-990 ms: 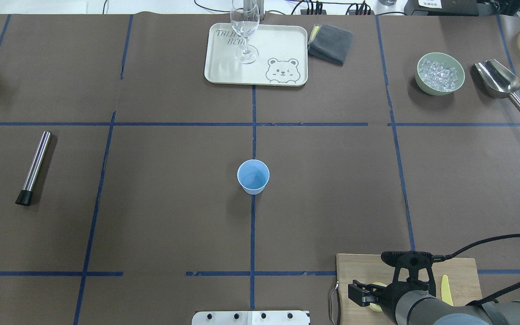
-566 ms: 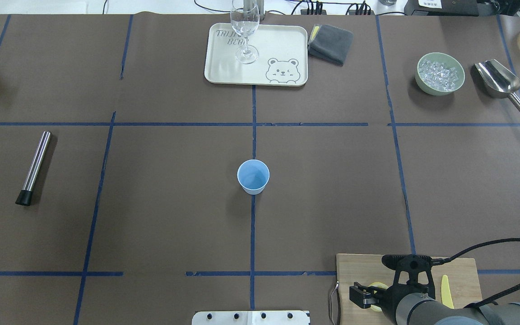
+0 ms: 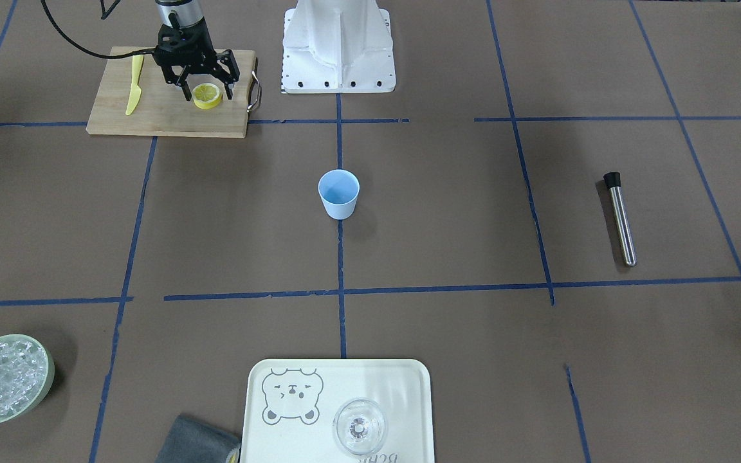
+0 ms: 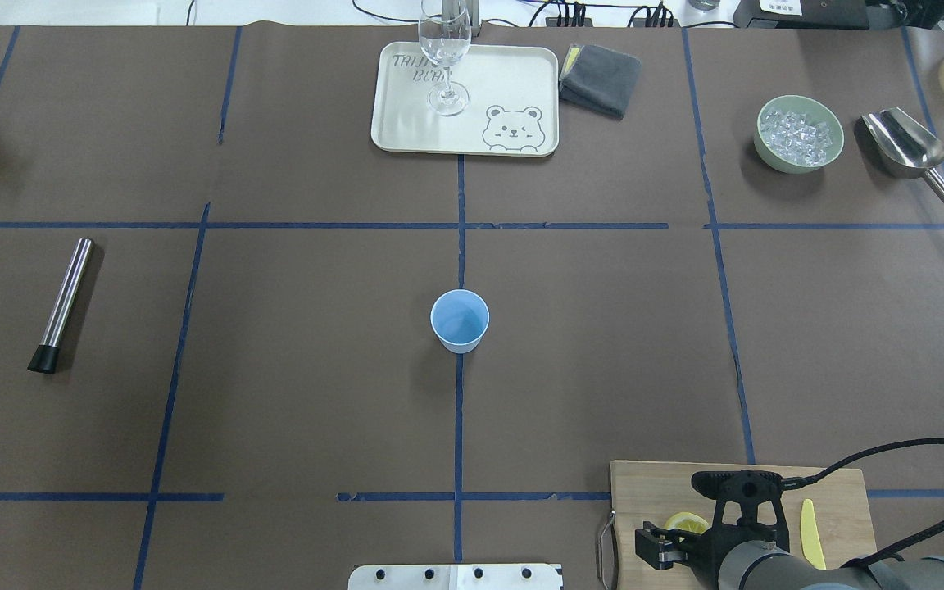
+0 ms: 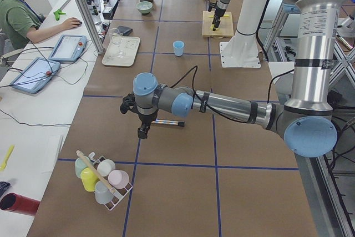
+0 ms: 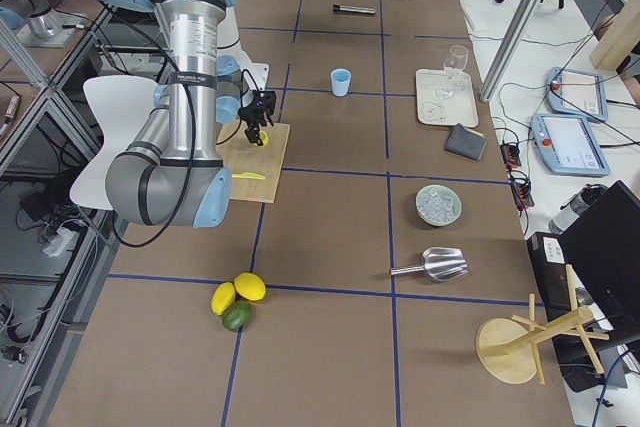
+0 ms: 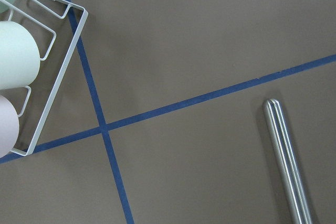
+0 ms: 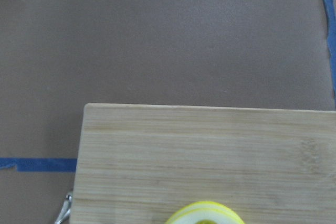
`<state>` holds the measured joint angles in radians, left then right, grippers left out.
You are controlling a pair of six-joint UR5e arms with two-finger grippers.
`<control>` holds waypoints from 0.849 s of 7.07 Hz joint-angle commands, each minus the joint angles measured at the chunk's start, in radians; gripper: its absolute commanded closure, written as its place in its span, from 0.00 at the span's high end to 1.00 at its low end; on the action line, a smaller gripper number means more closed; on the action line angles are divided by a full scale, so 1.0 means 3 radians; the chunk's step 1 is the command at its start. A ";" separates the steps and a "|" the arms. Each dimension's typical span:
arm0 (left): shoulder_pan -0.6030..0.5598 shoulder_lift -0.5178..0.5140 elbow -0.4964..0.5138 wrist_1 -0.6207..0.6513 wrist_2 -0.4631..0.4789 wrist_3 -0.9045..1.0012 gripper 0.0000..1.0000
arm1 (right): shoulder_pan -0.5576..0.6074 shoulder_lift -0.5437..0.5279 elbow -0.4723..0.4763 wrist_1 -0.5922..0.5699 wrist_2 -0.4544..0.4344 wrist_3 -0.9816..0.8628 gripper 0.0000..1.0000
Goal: Squeeze lemon into cup
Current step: 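Lower the right gripper and close it on a yellow lemon slice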
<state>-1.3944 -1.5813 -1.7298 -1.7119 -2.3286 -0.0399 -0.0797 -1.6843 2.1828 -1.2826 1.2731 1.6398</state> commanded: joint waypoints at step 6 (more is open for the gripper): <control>0.0000 0.0004 -0.0012 0.0000 0.0000 0.0000 1.00 | 0.0015 -0.0061 0.0112 -0.0010 0.0031 -0.0010 0.33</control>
<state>-1.3944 -1.5801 -1.7315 -1.7119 -2.3286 -0.0399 -0.0764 -1.6959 2.1998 -1.2843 1.2806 1.6379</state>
